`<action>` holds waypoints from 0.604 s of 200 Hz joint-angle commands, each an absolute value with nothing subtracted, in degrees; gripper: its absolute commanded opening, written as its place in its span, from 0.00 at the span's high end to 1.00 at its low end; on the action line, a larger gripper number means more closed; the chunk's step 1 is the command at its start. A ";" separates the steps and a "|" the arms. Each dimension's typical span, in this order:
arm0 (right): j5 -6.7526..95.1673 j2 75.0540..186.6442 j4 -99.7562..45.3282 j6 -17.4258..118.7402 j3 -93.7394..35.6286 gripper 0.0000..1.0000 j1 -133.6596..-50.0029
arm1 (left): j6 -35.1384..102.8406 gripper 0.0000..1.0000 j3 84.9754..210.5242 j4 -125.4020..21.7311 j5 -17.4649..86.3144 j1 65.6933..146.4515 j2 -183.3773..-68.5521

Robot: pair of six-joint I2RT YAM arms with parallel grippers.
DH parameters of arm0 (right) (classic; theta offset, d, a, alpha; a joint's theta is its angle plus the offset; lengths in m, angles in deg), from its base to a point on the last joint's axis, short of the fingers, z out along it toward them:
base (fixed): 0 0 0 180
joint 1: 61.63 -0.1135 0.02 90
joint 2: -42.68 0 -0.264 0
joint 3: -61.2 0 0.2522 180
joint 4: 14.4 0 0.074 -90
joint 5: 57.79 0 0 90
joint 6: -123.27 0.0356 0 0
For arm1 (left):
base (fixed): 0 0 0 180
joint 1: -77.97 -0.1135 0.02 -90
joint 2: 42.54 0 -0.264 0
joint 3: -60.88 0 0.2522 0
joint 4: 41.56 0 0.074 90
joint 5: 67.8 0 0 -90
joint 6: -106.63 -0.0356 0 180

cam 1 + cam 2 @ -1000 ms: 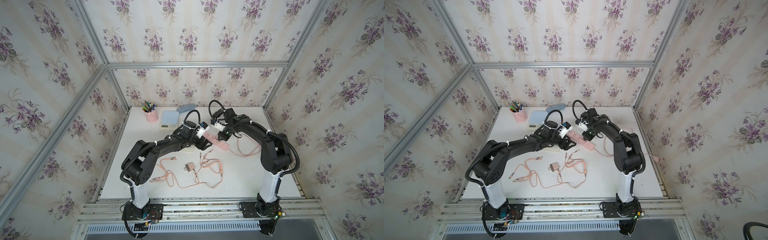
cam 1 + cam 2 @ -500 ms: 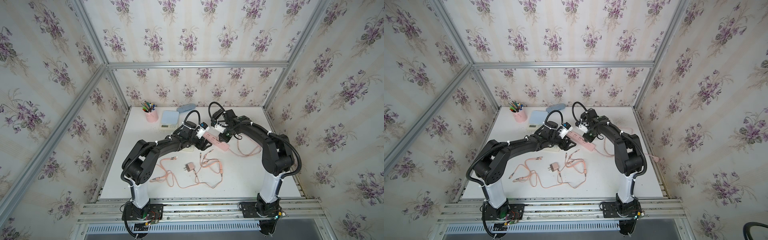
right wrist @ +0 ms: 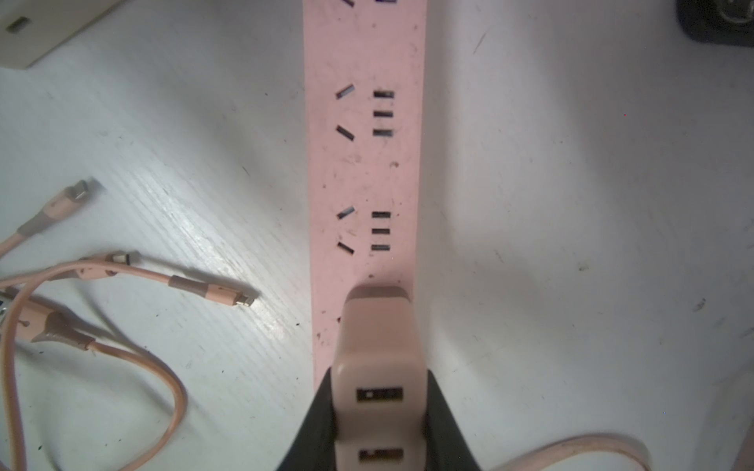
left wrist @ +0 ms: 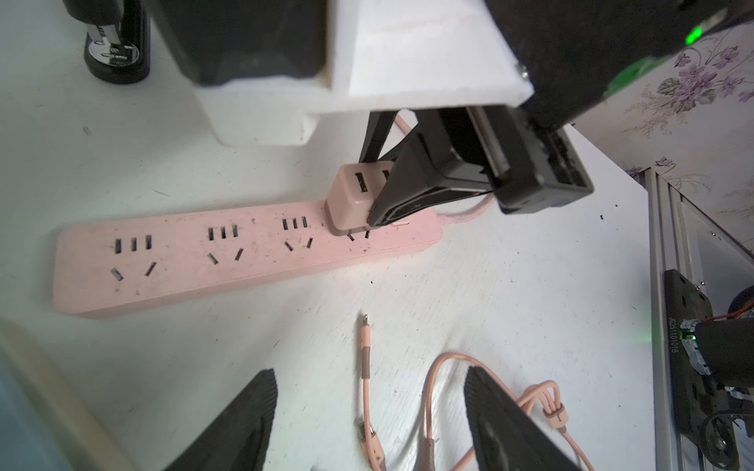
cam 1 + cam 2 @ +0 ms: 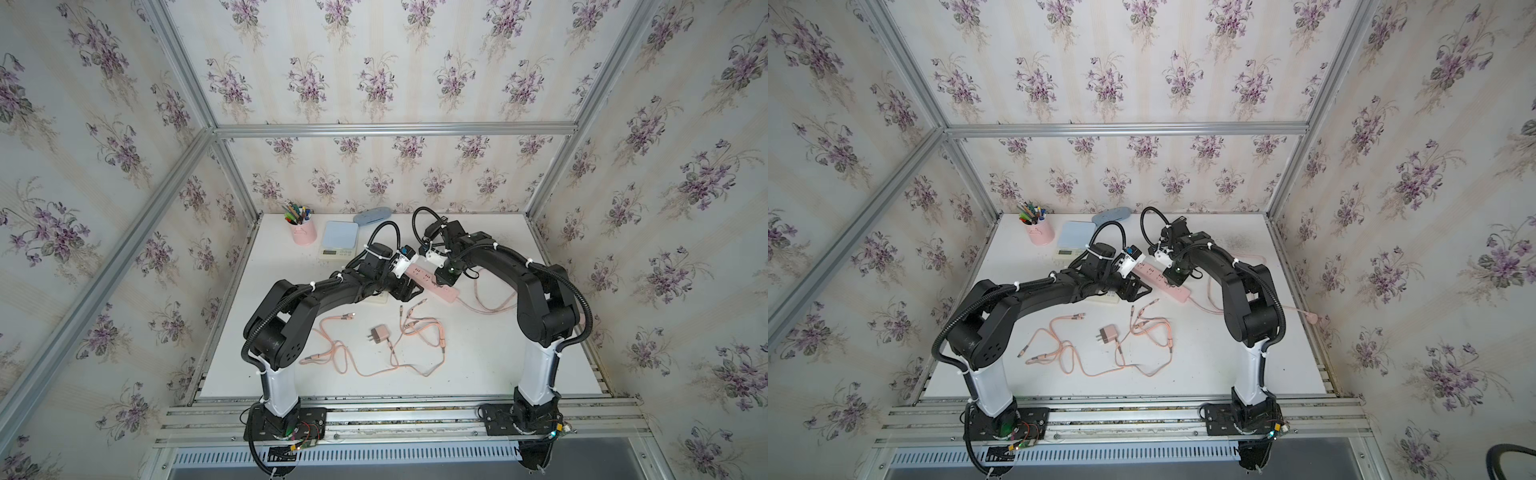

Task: Charge the electronic scale
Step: Insert the plug into the socket.

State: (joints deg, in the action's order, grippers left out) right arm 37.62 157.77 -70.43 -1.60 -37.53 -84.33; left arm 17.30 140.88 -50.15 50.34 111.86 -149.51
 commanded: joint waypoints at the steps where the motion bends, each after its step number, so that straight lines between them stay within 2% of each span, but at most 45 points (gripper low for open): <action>1: 37.53 163.45 -71.72 -1.53 -34.76 1.00 -85.40 | 17.61 0.26 140.43 -49.87 50.48 111.81 -149.06; 55: 37.00 167.05 -70.96 -1.77 -34.31 1.00 -85.90 | 18.24 0.27 138.44 -49.77 49.09 111.21 -147.30; 102: 34.66 164.33 -73.45 -1.53 -44.25 1.00 -85.68 | 19.09 0.27 135.95 -49.91 47.75 108.51 -142.38; 121: 35.30 162.53 -74.19 -1.11 -46.99 0.83 -85.67 | 18.65 0.26 135.84 -50.78 47.14 107.62 -140.77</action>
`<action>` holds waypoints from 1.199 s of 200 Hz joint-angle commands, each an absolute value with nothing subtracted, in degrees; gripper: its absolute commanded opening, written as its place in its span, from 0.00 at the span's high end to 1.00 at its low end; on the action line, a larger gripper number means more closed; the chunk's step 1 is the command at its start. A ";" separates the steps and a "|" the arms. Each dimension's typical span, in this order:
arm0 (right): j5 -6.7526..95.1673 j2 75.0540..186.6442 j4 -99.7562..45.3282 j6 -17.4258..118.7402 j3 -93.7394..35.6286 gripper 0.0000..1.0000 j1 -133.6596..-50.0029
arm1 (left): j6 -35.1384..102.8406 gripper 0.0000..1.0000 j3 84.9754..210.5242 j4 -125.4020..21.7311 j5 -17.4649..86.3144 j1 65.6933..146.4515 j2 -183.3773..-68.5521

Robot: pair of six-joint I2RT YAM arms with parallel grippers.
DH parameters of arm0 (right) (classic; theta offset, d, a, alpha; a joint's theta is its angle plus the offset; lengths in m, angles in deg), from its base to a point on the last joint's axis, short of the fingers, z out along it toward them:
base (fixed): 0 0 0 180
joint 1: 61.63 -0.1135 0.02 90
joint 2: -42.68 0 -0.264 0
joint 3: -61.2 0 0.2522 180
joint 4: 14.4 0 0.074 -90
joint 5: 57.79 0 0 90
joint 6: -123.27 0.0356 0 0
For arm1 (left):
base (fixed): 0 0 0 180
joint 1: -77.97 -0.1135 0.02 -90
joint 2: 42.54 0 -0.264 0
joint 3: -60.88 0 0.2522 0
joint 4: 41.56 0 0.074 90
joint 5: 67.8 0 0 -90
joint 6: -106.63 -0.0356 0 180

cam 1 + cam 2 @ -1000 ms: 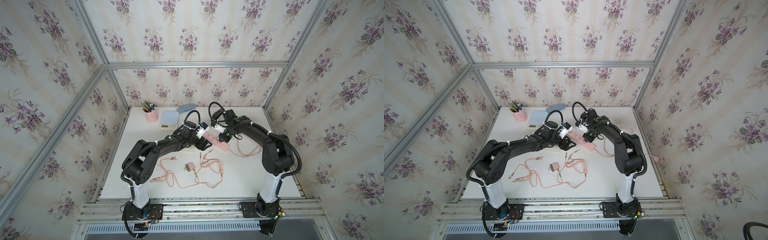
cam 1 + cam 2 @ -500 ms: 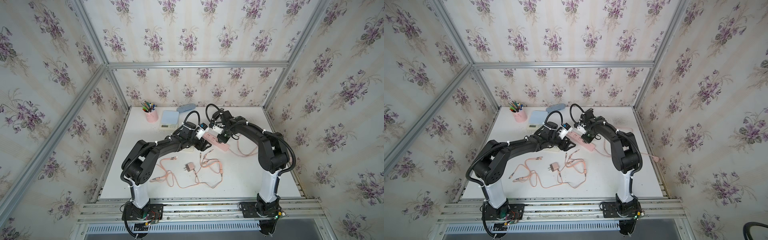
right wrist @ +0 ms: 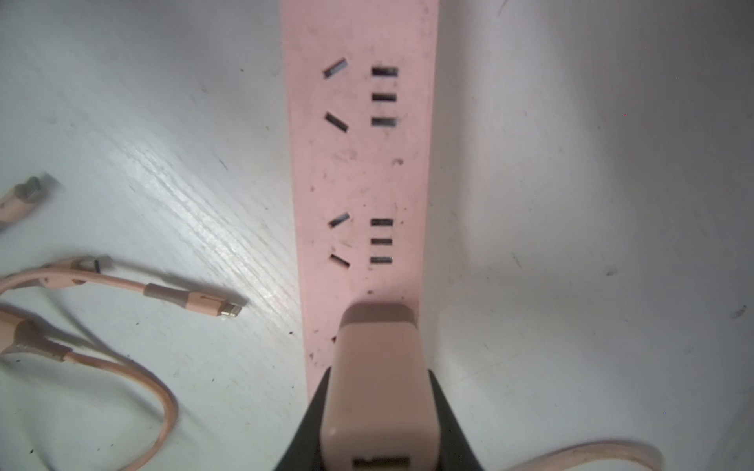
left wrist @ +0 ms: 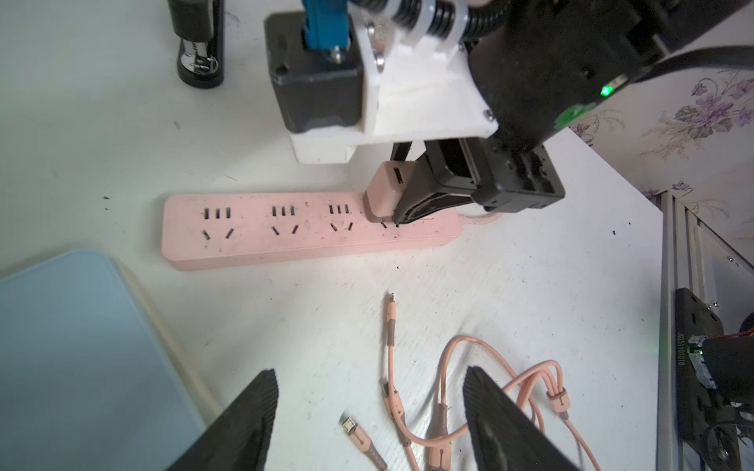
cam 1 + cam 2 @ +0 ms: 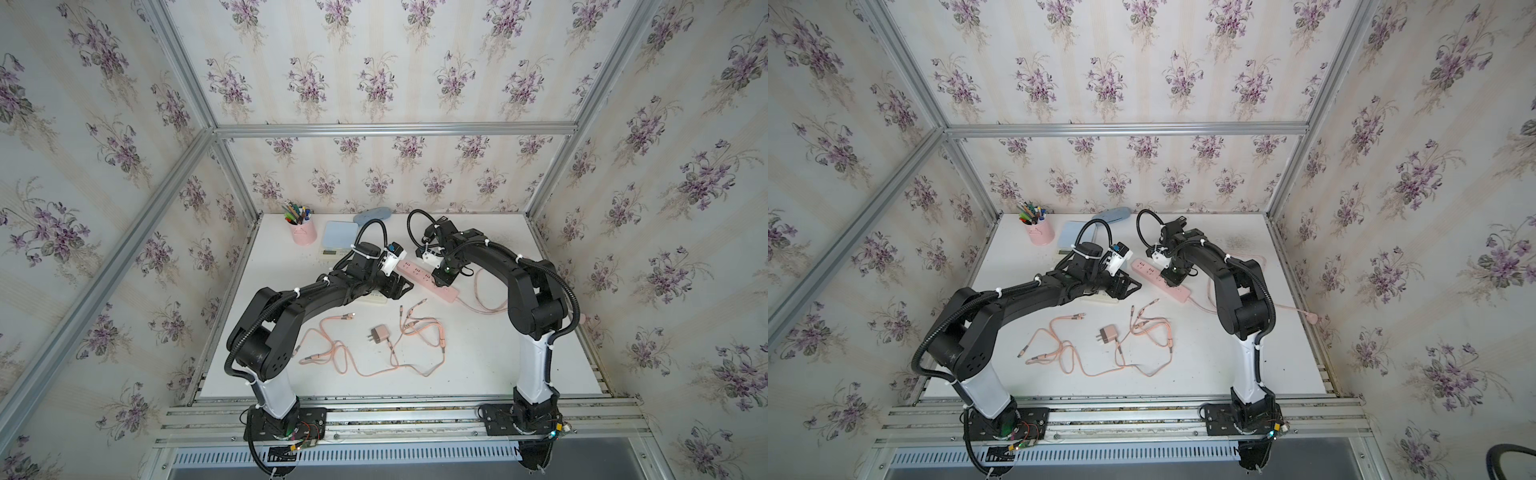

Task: Charge the electronic scale
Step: Insert the plug into the socket, then move the socket to the center of the board.

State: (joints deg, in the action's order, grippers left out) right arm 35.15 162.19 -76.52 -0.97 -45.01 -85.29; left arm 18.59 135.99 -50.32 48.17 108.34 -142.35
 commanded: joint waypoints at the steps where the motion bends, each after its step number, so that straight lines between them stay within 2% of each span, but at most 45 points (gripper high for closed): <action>1: 35.38 162.42 -74.25 -1.10 -47.11 0.83 -85.69 | 18.61 0.26 135.87 -50.85 47.15 107.56 -140.74; 19: 36.67 160.60 -74.47 -0.33 -48.31 0.74 -85.72 | 18.13 0.26 136.12 -51.74 46.57 107.06 -139.85; 51: 39.55 157.30 -73.75 1.26 -47.94 0.67 -85.81 | 17.51 0.25 137.11 -53.10 45.93 106.97 -139.39; 58: 40.12 156.49 -73.32 1.41 -47.27 0.59 -85.78 | 17.48 0.25 137.26 -53.26 45.84 106.98 -139.27; 78: 40.55 154.86 -72.00 1.44 -44.90 0.58 -85.75 | 17.51 0.25 137.91 -54.07 45.59 106.98 -139.30; 111: 33.87 152.45 -66.52 4.01 -40.75 0.58 -85.79 | 16.84 0.24 138.63 -55.32 44.64 106.89 -139.17; 134: 29.25 145.47 -56.06 15.90 -34.02 0.59 -85.73 | 19.21 0.24 139.71 -56.02 43.88 105.66 -140.04; 189: 34.60 128.05 -38.44 44.38 -8.60 0.65 -87.83 | 28.29 0.31 146.01 -58.29 44.09 104.26 -147.34; 212: 37.04 127.55 -32.96 51.48 -0.44 0.71 -89.15 | 30.99 0.34 147.59 -58.92 44.43 104.30 -149.22; 240: 35.91 131.59 -30.97 53.88 2.15 0.78 -89.32 | 31.80 0.36 146.82 -59.96 43.31 104.38 -148.59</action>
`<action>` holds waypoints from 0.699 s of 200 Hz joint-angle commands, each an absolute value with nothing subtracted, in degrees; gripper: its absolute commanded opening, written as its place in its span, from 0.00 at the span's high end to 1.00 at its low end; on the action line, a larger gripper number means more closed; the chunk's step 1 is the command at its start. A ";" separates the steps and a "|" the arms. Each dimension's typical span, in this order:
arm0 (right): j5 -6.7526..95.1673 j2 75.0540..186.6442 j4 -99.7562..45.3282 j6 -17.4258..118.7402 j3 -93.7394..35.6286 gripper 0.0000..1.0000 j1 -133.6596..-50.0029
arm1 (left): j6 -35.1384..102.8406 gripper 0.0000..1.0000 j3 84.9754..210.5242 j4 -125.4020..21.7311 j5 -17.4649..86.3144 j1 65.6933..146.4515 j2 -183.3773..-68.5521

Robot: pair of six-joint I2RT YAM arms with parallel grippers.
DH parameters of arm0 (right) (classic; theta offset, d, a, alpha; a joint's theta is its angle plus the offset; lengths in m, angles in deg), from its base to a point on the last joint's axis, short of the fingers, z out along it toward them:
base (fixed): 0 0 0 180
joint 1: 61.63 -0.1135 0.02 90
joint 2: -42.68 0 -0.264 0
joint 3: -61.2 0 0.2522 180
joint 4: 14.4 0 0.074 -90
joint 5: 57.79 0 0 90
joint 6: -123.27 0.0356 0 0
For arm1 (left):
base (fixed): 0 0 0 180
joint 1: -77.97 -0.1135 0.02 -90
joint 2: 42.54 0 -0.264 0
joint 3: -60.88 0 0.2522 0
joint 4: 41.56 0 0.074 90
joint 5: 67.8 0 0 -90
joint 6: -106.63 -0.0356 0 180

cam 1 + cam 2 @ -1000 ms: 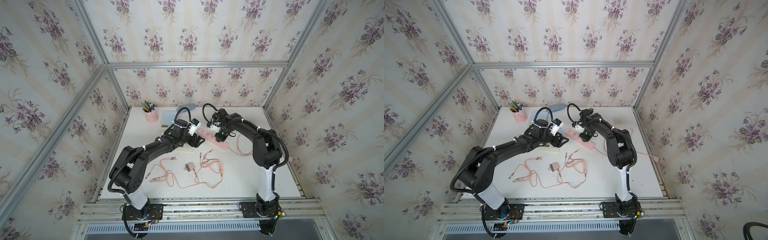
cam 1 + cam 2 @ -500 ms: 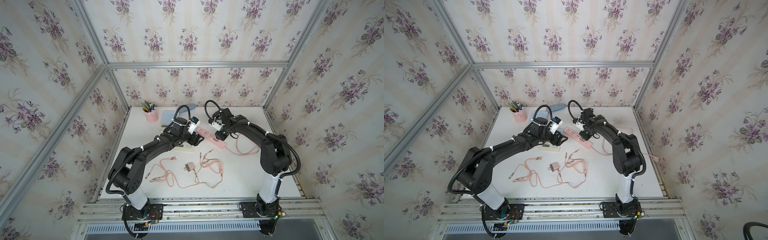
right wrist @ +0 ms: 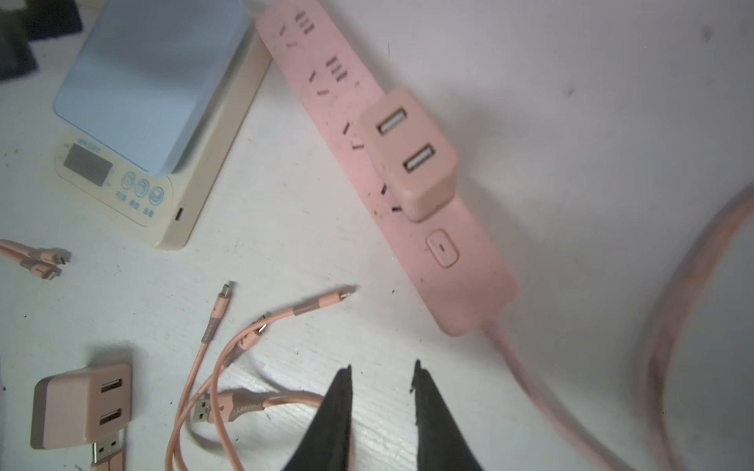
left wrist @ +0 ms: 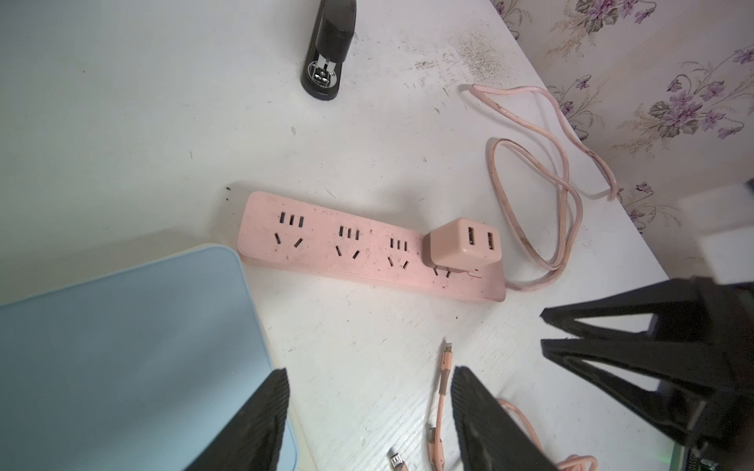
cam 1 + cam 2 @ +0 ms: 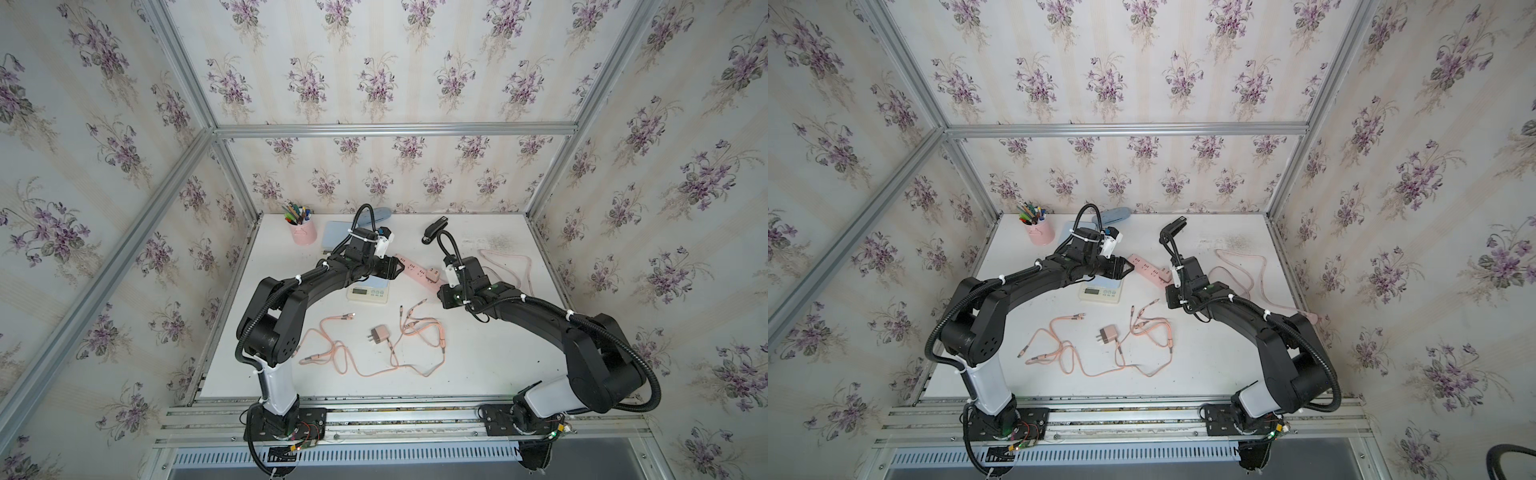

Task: Charge the electronic scale
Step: Move the socket to the center of the board.

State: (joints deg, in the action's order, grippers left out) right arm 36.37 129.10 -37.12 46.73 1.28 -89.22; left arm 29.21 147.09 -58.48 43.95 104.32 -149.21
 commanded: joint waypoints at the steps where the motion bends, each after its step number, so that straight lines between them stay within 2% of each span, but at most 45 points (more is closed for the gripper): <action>1: 35.73 131.79 -31.06 53.82 2.07 0.79 -89.27 | 31.78 0.36 146.77 -59.97 43.26 104.36 -148.52; 25: 30.92 136.25 -32.83 51.38 -0.74 0.84 -88.77 | 29.46 0.37 144.33 -60.73 43.10 104.51 -146.26; 56: 30.02 140.42 -33.76 49.37 -4.17 0.86 -86.02 | 26.99 0.37 140.92 -62.61 42.48 104.98 -143.09; 94: 31.33 137.78 -34.82 48.45 -4.95 0.87 -84.45 | 25.82 0.36 136.60 -64.15 39.80 105.22 -138.42; 108: 33.90 134.69 -36.68 48.35 -4.41 0.84 -84.64 | 24.47 0.36 135.13 -64.75 39.75 105.22 -136.46; 140: 37.93 123.98 -41.50 51.34 0.89 0.64 -88.40 | 20.04 0.36 131.27 -66.42 40.69 106.03 -130.44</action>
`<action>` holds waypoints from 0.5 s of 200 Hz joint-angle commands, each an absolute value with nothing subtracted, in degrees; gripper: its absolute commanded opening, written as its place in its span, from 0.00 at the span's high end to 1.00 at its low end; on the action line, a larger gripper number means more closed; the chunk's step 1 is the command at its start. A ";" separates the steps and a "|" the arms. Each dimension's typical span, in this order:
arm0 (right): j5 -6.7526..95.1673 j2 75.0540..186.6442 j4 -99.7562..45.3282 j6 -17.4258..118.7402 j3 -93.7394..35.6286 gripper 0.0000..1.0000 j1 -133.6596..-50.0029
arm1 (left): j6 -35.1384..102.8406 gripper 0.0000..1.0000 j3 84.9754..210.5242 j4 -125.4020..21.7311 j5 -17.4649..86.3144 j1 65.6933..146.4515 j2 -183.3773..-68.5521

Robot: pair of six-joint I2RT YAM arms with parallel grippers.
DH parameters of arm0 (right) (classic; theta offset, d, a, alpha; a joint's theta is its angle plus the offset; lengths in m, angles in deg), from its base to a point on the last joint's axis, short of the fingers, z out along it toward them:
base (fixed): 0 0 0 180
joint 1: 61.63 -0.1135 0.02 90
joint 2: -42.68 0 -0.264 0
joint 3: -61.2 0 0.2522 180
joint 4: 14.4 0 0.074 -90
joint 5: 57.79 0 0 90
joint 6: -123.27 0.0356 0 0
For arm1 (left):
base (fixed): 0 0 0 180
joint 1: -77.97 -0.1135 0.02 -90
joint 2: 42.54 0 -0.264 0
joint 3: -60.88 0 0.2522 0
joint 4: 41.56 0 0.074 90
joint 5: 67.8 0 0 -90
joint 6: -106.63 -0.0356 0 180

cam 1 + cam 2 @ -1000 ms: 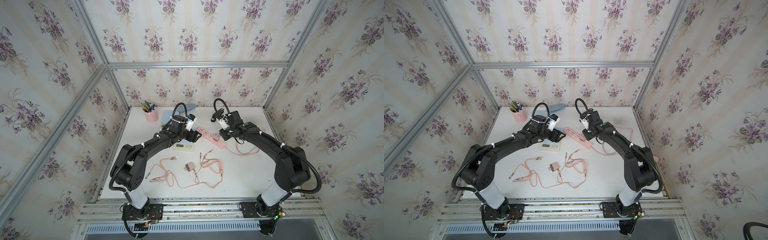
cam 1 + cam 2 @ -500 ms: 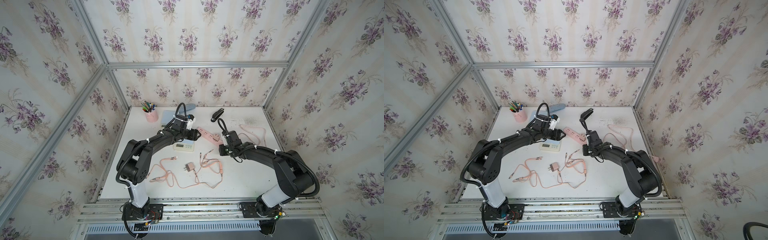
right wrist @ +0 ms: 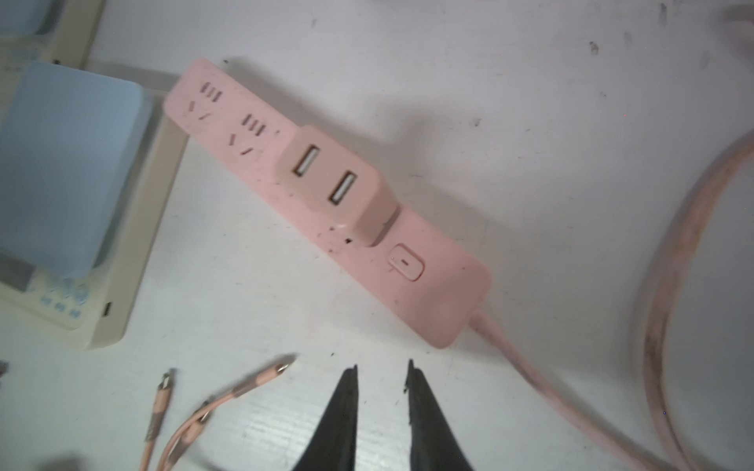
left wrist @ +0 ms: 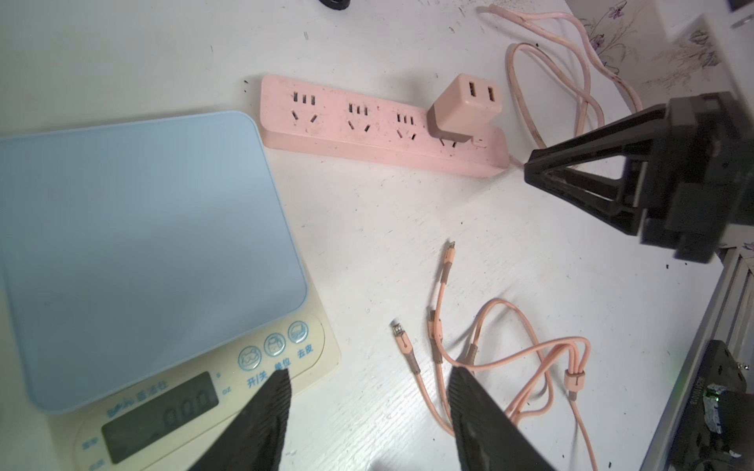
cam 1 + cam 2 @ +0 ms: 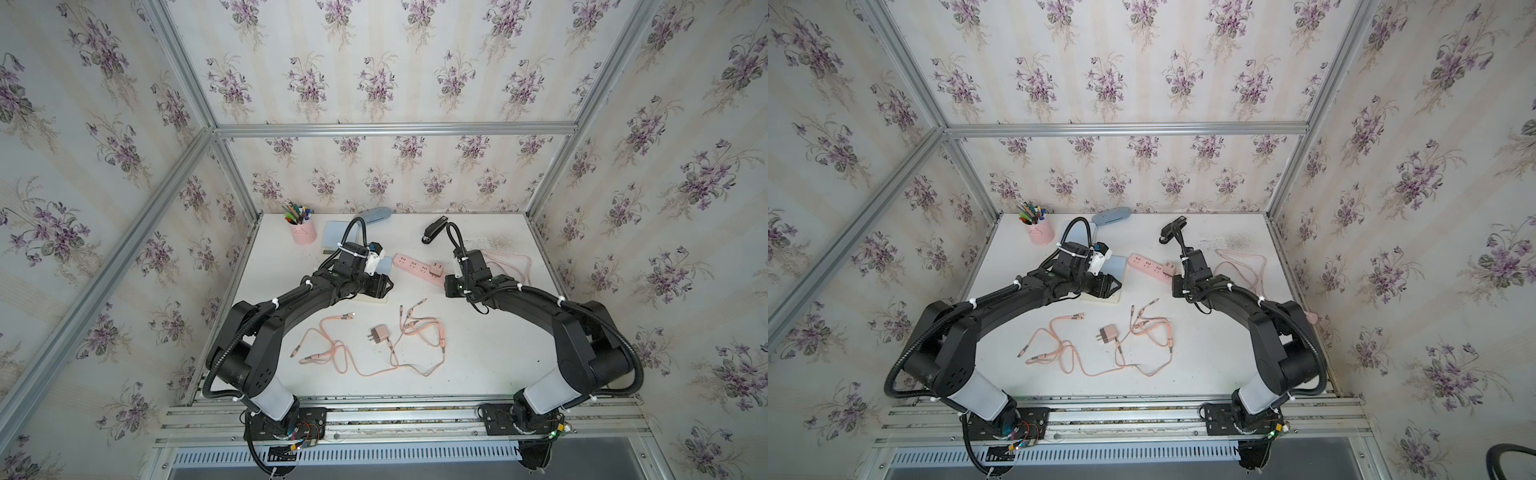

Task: Charge the electronic scale
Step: Move the socket to the center of the board, then adjust the charging cable at the center of the board.

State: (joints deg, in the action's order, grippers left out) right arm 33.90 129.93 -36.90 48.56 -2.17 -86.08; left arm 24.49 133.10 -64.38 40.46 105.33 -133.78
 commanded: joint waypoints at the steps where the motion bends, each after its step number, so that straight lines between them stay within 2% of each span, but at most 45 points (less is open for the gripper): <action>1: 38.10 123.67 -41.60 51.49 1.18 0.64 -88.60 | 19.87 0.36 131.17 -66.50 40.72 106.11 -130.17; 11: 39.63 120.19 -42.70 53.62 3.71 0.59 -90.28 | 18.62 0.36 130.11 -67.23 40.63 106.89 -128.16; 18: 39.82 117.93 -43.28 55.36 5.54 0.51 -91.86 | 17.66 0.36 129.41 -67.80 40.59 107.67 -126.77; 28: 38.91 115.08 -43.54 57.52 8.23 0.48 -95.90 | 16.51 0.36 128.53 -68.65 39.94 109.24 -125.00; 42: 37.00 112.51 -43.41 60.37 11.66 0.48 -98.55 | 14.91 0.35 127.26 -69.86 38.21 112.22 -122.46; 69: 29.56 111.15 -43.54 65.72 15.92 0.53 -98.48 | 13.88 0.35 125.58 -70.35 35.74 116.36 -121.05; 100: 27.17 115.10 -42.16 64.49 14.06 0.53 -98.02 | 14.15 0.35 126.15 -70.44 34.59 118.64 -122.84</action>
State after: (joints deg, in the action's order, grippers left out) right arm 31.35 112.35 -43.69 62.62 15.64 -98.18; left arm 15.42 125.76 -69.95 36.41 117.57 -122.00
